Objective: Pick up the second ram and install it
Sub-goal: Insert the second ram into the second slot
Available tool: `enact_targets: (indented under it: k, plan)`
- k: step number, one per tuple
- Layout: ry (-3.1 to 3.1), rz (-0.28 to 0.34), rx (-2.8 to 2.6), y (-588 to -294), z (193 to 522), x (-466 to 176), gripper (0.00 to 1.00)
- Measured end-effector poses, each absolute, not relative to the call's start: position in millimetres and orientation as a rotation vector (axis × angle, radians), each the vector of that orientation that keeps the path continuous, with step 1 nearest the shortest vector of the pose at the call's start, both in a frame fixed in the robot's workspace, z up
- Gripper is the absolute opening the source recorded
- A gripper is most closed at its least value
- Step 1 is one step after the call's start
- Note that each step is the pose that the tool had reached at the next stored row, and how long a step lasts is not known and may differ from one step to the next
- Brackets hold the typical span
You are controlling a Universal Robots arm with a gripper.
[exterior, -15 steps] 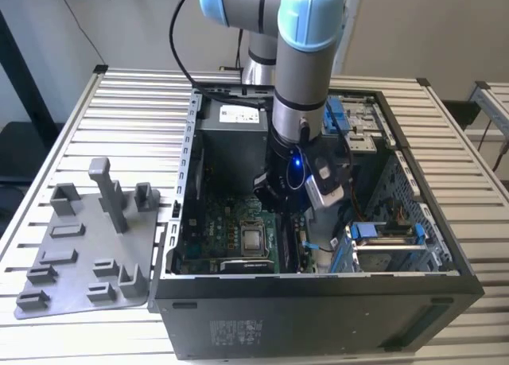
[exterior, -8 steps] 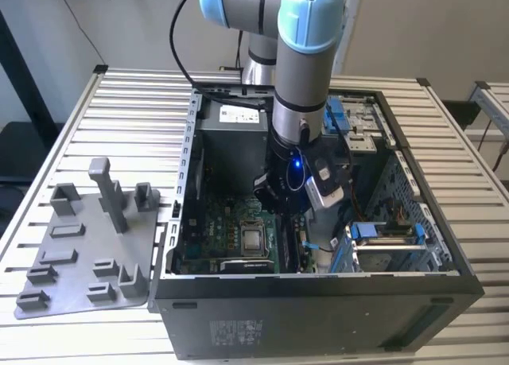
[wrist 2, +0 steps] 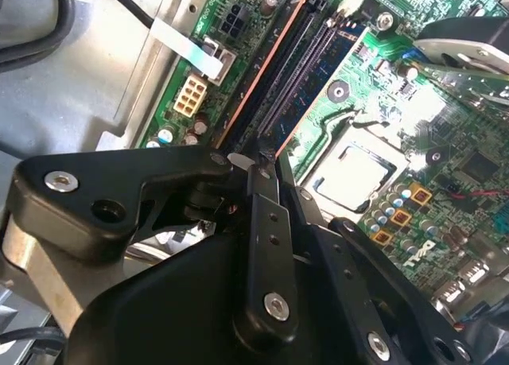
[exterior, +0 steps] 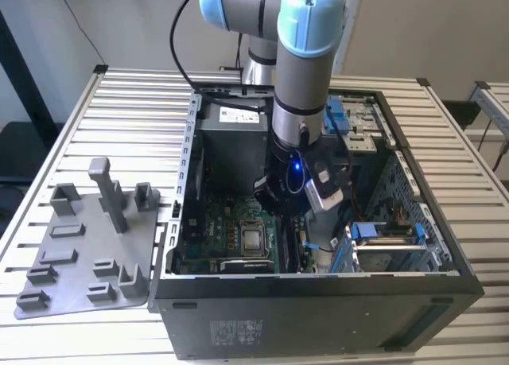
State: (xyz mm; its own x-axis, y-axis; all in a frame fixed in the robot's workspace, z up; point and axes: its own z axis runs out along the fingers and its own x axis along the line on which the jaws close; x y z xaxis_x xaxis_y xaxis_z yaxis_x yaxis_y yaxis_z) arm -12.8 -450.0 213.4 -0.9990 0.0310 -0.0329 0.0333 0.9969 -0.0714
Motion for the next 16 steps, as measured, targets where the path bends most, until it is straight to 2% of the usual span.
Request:
enact_targets:
  k: [16]
  plan:
    - [3.108, -0.106, 0.04, -451.7, 206.0, -8.1, 0.14]
